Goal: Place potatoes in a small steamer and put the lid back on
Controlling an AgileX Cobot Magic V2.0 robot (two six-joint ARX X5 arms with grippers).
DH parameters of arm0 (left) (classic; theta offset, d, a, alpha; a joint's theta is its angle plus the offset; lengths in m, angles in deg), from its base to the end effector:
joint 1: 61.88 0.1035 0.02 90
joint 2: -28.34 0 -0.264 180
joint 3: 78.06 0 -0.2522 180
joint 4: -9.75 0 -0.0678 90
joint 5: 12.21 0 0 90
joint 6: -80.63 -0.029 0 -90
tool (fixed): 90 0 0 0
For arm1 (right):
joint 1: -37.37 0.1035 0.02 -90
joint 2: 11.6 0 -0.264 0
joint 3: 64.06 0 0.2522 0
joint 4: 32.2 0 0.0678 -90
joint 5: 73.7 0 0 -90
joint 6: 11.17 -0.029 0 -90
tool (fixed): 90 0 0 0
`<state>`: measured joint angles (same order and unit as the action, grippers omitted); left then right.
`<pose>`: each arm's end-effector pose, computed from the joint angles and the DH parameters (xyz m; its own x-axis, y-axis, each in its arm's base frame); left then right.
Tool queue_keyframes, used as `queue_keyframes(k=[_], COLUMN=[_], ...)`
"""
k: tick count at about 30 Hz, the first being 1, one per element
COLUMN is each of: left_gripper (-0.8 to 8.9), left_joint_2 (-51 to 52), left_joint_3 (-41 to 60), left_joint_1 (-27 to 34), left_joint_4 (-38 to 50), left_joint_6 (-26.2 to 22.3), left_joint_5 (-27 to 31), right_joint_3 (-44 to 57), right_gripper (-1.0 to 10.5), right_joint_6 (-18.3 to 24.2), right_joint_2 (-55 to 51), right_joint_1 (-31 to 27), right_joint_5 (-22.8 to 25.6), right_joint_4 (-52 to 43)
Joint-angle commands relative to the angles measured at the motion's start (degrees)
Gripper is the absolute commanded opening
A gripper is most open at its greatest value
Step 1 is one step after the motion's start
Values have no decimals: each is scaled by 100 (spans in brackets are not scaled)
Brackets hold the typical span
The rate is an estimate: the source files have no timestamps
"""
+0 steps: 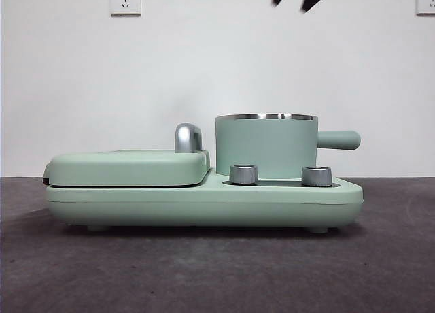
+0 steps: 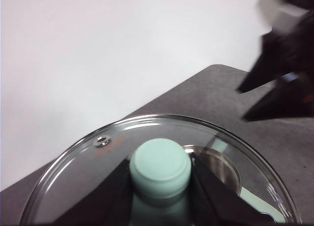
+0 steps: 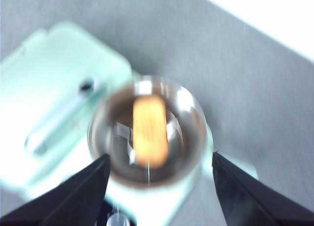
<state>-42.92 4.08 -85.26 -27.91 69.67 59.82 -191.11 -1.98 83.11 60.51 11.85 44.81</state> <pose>0.2299 -0.1091 0.4481 0.7345 -0.6536 -0.1825 0.6769 0.7248 0.1285 0.2966 0.1292 0.4335 0.6215 0.3500 -0.7009 -0.5401 0.8395 -0.0597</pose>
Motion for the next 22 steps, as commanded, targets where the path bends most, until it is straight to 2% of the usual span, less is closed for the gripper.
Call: queue_keyframes(k=[1,7,12,17,22], left_gripper=[14,14,14,14,14], left_joint_2=[-138,-393,-688,-1178,-1770], left_joint_3=[-151,-151,-151,-151,-164], left_joint_1=[-76,-258,-420,-601,-726], left_joint_4=[249,522,800,1381,2103], left_joint_6=[-4,7,9,11,55], left_joint_5=[-33,-55,-149,-164,-164], right_joint_3=[140,1143,2218,3141,3604], right_gripper=[316,311,306,306,306], right_joint_6=[26,4,-208,-584,-645], right_joint_2=[-503,-2092,-3226,-4186,-4811], right_joint_1=[-63,-203,-201,-192,-195], right_joint_5=[-2,24,101,96,103], right_joint_4=[83,31,46,63,227])
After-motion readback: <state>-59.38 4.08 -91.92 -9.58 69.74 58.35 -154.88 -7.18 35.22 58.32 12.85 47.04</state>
